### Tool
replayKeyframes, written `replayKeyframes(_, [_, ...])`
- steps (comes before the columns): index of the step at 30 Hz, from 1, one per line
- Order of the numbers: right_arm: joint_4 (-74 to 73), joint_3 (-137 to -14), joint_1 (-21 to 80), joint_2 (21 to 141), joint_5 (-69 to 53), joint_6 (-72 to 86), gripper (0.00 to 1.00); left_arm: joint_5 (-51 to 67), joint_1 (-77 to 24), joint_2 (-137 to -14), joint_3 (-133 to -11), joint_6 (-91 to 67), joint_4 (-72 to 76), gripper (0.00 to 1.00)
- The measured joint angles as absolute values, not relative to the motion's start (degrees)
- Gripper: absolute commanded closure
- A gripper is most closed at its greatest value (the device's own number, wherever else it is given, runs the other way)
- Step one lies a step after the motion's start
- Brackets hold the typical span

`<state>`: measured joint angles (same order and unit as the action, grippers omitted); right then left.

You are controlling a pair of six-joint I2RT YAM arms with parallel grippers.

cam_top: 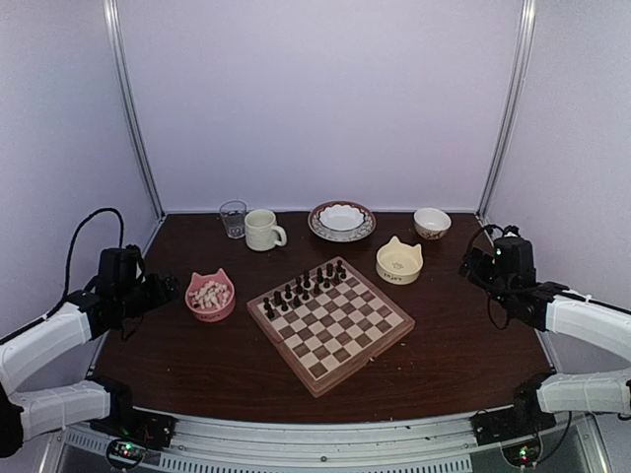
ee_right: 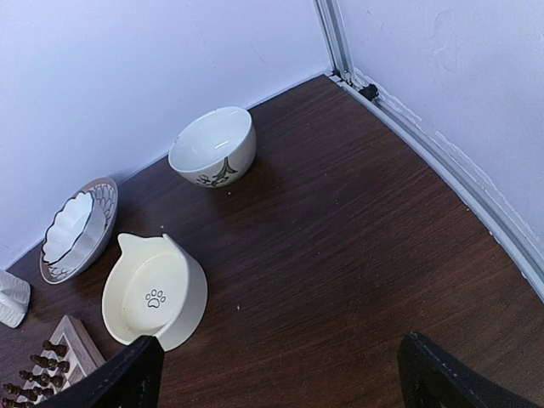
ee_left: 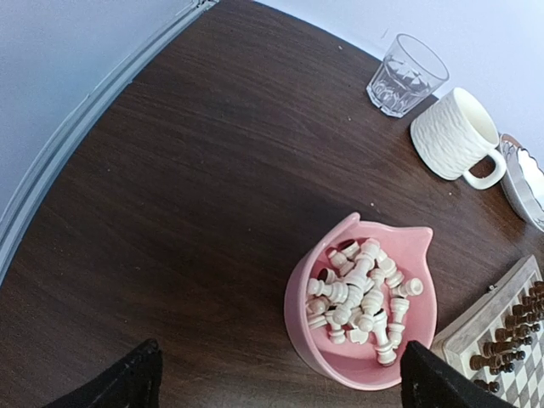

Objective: Set up the chess pieces on the board
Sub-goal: Pick up the chess pile from the storage box.

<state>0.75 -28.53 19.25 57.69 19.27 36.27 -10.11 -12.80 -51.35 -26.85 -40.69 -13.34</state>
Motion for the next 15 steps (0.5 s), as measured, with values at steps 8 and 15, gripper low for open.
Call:
replayKeyframes(8, [1.0,-28.5,19.2,57.7,18.0,36.2,0.01,-9.6,-12.8,-48.8,-26.9,-40.6,-13.3,0.02])
replayKeyframes(15, [1.1,-28.5,19.2,58.0,16.4,36.1,0.01,-7.7,-12.8,-49.2,-26.9,-39.7,-12.8,0.11])
